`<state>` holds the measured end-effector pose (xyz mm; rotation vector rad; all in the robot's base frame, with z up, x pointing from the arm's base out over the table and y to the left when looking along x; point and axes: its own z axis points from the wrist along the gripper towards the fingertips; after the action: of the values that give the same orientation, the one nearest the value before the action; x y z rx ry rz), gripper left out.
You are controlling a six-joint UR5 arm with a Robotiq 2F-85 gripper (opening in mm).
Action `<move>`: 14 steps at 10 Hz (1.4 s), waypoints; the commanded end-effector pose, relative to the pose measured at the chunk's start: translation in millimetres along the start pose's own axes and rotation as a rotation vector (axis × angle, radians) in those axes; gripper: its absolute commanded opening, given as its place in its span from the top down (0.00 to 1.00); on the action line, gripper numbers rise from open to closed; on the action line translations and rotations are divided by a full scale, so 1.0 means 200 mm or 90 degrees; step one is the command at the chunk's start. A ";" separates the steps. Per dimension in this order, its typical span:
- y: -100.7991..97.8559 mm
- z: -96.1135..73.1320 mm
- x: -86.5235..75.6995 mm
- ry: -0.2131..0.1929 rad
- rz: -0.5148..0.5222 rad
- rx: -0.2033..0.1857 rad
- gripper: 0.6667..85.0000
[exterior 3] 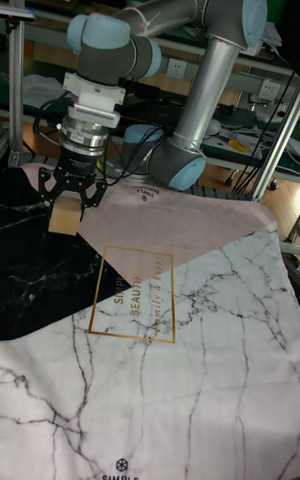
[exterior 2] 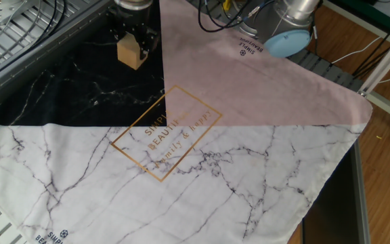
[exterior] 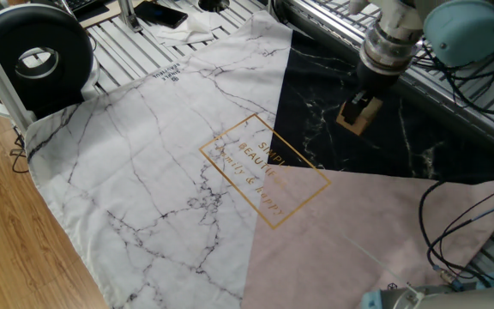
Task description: Pick up the small block on the left and move it to the right
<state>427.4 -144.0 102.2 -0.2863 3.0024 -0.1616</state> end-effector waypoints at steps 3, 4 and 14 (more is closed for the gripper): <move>0.74 -0.07 -0.67 0.002 0.013 -0.020 1.00; 1.03 -0.11 -0.75 0.000 0.019 -0.025 1.00; 2.11 0.00 -0.25 0.045 0.160 -0.066 1.00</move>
<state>417.8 256.6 73.1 -0.0777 3.0678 -0.0530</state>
